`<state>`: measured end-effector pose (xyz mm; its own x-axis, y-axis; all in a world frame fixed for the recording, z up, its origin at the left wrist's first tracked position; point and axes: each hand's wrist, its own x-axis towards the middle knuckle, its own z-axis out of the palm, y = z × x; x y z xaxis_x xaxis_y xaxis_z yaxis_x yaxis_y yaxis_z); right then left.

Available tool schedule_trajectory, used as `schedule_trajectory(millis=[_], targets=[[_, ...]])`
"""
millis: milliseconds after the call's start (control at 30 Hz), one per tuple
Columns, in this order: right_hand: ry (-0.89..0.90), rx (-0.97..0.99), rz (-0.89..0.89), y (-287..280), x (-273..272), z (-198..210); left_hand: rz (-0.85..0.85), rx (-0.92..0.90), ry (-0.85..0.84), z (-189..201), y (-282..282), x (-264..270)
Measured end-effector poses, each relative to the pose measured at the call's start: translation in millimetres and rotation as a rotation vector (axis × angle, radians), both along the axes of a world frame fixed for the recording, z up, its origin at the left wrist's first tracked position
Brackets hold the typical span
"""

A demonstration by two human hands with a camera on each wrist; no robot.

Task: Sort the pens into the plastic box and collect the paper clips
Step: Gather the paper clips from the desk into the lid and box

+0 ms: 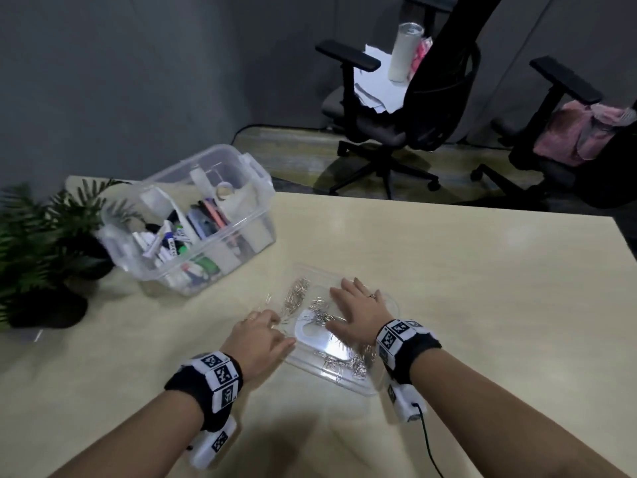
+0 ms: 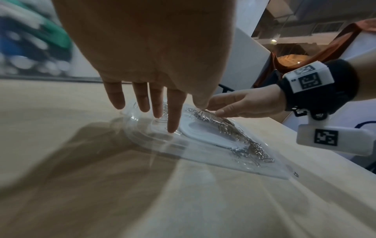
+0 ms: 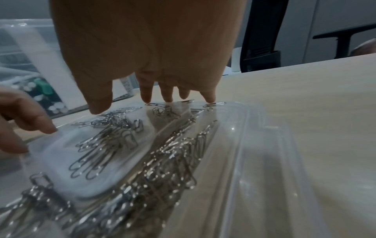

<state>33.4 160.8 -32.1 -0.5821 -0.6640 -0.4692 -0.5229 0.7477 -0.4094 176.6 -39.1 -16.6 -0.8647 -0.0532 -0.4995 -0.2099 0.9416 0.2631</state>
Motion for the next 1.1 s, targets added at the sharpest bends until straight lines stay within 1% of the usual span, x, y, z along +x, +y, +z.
schedule_trajectory(millis=[67, 133, 233, 300, 367, 467, 633, 767, 867, 933, 1100], targets=[[-0.024, -0.016, 0.006, -14.7, 9.2, -0.2, 0.003, 0.022, 0.016, 0.1, -15.9, 12.7], [-0.034, -0.066, -0.066, -17.8, 14.5, -1.6, 0.009, 0.063, 0.086, -0.7, -29.0, 17.7], [0.081, -0.147, -0.234, -2.2, 19.8, -0.8, 0.034, 0.100, 0.224, -4.6, -41.3, 10.3], [0.126, -0.115, -0.303, 11.0, 26.2, 2.5, 0.054, 0.116, 0.224, -8.7, -44.8, -0.2], [0.101, -0.084, -0.333, 19.3, 34.2, 3.4, 0.047, 0.123, 0.205, -12.7, -44.9, -13.5], [0.039, -0.134, -0.320, 18.4, 43.1, -1.8, 0.016, 0.099, 0.173, -20.7, -45.1, -29.7], [-0.017, -0.202, -0.286, -11.3, 49.6, -11.7, 0.064, 0.094, 0.222, -29.5, -48.7, -43.4], [0.020, -0.248, -0.367, -23.1, 47.8, -19.4, 0.065, 0.084, 0.240, -30.7, -44.6, -47.3], [0.058, -0.209, -0.303, -27.9, 44.9, -17.5, 0.086, 0.086, 0.234, -31.0, -43.3, -49.1], [0.041, -0.192, -0.265, -30.1, 43.1, -15.0, 0.103, 0.097, 0.233, -30.4, -42.9, -50.8], [0.081, -0.112, -0.174, -34.6, 40.3, -8.1, 0.156, 0.191, 0.207, -24.8, -41.7, -53.2]])
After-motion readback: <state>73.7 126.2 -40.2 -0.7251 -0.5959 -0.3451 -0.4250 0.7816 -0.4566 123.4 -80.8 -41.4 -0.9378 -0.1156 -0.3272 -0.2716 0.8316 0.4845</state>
